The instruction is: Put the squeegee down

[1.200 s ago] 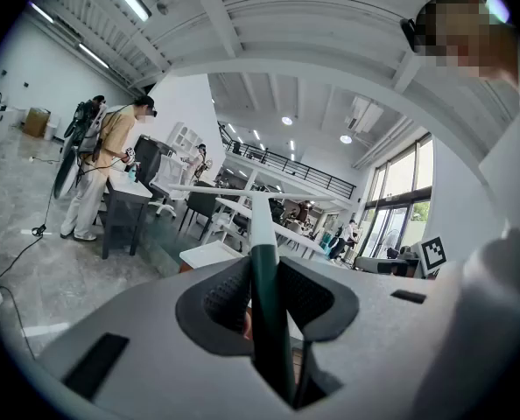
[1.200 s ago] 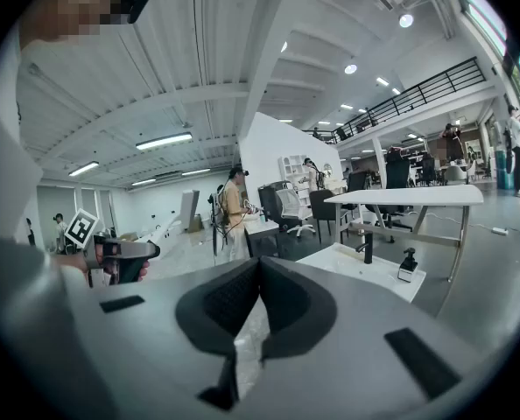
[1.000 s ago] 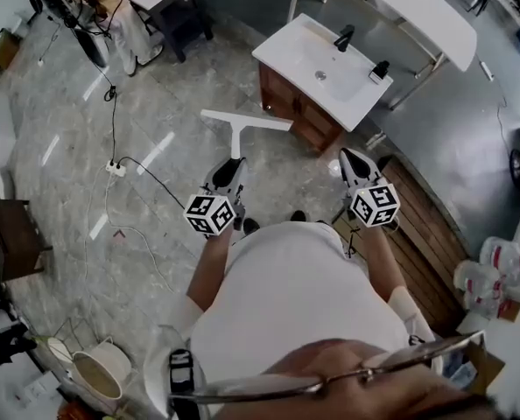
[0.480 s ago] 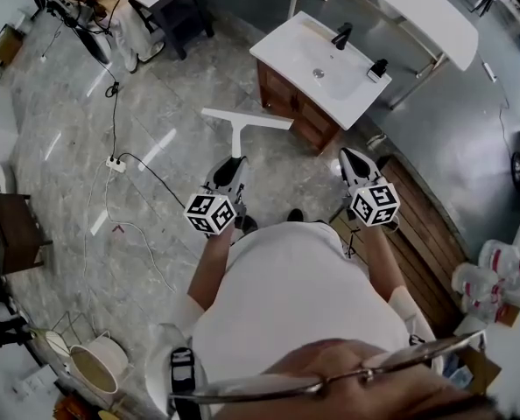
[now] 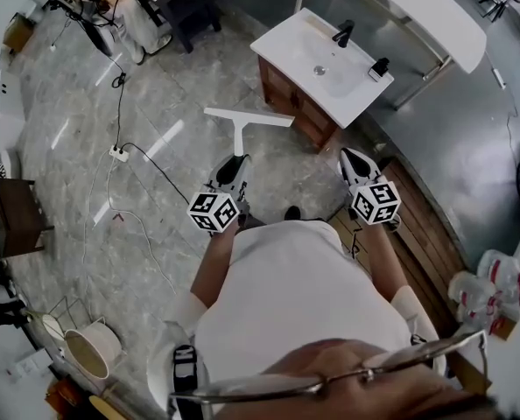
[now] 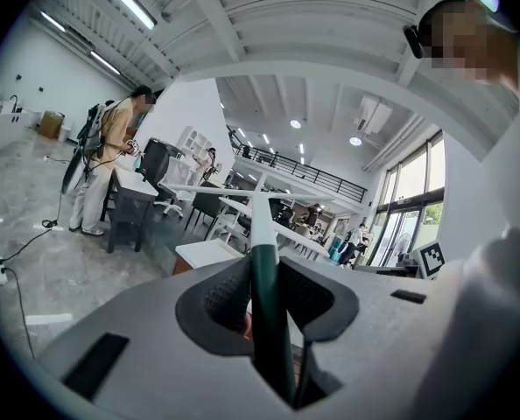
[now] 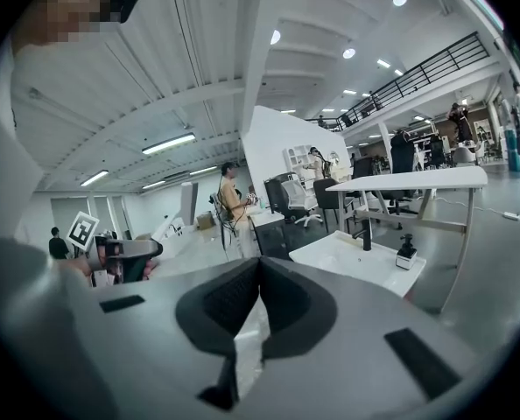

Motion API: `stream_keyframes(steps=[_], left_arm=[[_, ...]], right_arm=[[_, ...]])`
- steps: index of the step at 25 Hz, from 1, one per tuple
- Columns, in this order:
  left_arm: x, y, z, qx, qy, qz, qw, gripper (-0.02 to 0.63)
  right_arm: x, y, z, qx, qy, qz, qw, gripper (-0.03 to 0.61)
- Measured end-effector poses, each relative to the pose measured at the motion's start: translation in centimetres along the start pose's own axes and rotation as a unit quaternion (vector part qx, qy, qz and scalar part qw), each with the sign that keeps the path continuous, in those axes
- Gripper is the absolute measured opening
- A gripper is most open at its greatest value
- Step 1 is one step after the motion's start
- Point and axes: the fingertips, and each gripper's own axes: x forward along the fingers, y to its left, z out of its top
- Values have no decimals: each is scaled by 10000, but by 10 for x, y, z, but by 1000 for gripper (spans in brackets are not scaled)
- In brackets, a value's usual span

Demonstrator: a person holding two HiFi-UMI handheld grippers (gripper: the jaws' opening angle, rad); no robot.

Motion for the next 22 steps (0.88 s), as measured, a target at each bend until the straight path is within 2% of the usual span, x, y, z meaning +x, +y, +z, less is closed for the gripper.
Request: stream_keyframes(steps=[12, 22], left_arm=[[21, -25, -11, 107, 168, 51, 9998, 94], [56, 0, -4, 111, 262, -52, 9996, 94]], right_arm=[[1, -19, -3, 57, 3, 195, 9998, 5], [30, -33, 2, 78, 29, 53, 10000, 5]])
